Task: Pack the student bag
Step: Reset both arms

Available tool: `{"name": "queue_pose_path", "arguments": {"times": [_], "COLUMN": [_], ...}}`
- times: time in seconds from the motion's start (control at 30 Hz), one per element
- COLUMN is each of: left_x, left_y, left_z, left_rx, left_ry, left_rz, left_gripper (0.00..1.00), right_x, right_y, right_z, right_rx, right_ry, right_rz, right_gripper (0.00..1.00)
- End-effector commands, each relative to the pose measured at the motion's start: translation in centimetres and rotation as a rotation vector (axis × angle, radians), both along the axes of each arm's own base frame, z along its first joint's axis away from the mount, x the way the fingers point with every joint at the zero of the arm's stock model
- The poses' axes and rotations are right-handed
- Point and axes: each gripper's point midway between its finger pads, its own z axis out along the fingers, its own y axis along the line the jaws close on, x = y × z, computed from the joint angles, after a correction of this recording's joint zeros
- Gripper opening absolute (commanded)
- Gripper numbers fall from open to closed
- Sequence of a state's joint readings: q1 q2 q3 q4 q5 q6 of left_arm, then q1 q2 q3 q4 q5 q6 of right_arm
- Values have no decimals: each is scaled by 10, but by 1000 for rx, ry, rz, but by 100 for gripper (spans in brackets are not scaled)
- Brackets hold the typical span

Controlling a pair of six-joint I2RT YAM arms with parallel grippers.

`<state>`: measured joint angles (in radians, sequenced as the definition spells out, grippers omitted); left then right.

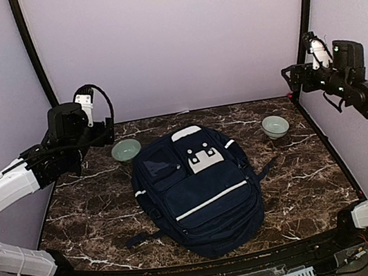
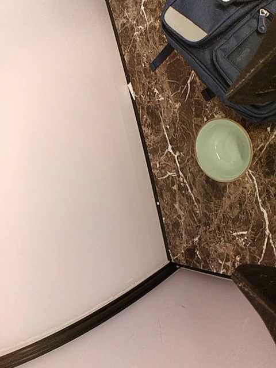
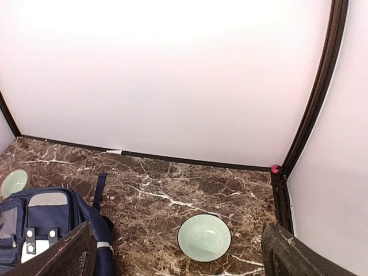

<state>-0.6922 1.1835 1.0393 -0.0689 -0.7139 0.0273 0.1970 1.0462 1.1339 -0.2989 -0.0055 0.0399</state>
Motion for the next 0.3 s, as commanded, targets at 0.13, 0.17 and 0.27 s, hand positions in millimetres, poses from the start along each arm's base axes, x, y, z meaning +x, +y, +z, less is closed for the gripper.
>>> {"name": "queue_pose_path", "arguments": {"times": [0.13,0.17,0.27], "left_x": [-15,-16,-16], "left_y": [10,11,12], "left_z": [-11,-12,-13], "left_rx": [-86,-84,-80], "left_ry": [-20,-19,-21], "left_rz": [-49,-45,-42], "left_gripper": [99,99,99], "right_x": [5,5,5], "right_y": [-32,-30,-29], "right_z": [-2,-2,-5], "right_rx": [111,115,129], "right_ry": [-32,-30,-21], "right_rz": [-58,-40,-13], "right_gripper": [100,100,100]}}
